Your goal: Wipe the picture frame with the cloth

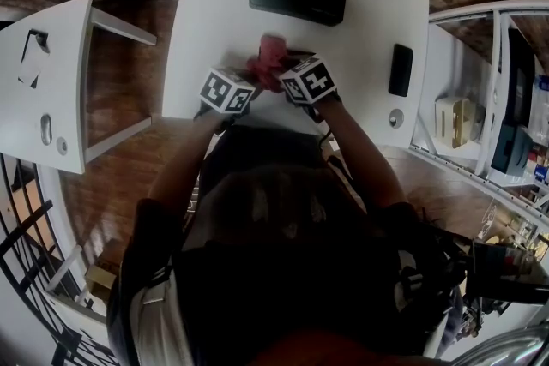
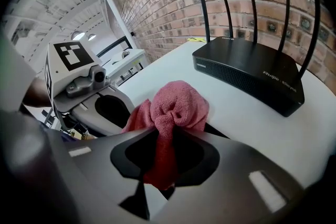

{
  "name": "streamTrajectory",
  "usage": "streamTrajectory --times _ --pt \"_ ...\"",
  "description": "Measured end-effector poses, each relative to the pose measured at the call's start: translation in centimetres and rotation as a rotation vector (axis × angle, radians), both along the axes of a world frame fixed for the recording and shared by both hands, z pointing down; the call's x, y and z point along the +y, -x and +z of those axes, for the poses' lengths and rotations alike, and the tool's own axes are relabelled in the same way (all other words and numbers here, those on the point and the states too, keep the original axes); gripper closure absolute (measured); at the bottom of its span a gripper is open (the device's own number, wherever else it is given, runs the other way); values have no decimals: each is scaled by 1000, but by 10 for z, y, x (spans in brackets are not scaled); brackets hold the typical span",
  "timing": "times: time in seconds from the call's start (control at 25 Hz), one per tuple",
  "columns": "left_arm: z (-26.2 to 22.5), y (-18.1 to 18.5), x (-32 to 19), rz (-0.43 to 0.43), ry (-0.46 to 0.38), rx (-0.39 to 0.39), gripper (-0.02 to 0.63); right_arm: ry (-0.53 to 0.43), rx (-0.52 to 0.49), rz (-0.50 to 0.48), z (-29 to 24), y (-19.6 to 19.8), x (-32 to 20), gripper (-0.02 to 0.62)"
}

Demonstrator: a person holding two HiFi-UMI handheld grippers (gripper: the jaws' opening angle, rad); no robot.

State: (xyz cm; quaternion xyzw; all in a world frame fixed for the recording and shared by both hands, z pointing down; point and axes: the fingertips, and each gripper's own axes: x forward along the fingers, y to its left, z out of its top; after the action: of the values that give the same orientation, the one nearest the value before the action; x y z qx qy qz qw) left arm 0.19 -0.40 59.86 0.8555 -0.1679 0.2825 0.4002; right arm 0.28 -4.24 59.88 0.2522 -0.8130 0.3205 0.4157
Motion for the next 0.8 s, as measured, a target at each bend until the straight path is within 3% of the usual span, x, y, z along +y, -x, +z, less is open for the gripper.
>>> streamTrajectory --times 0.8 --pt "-1 1 0 17 15 5 604 26 -15 40 -2 -19 0 511"
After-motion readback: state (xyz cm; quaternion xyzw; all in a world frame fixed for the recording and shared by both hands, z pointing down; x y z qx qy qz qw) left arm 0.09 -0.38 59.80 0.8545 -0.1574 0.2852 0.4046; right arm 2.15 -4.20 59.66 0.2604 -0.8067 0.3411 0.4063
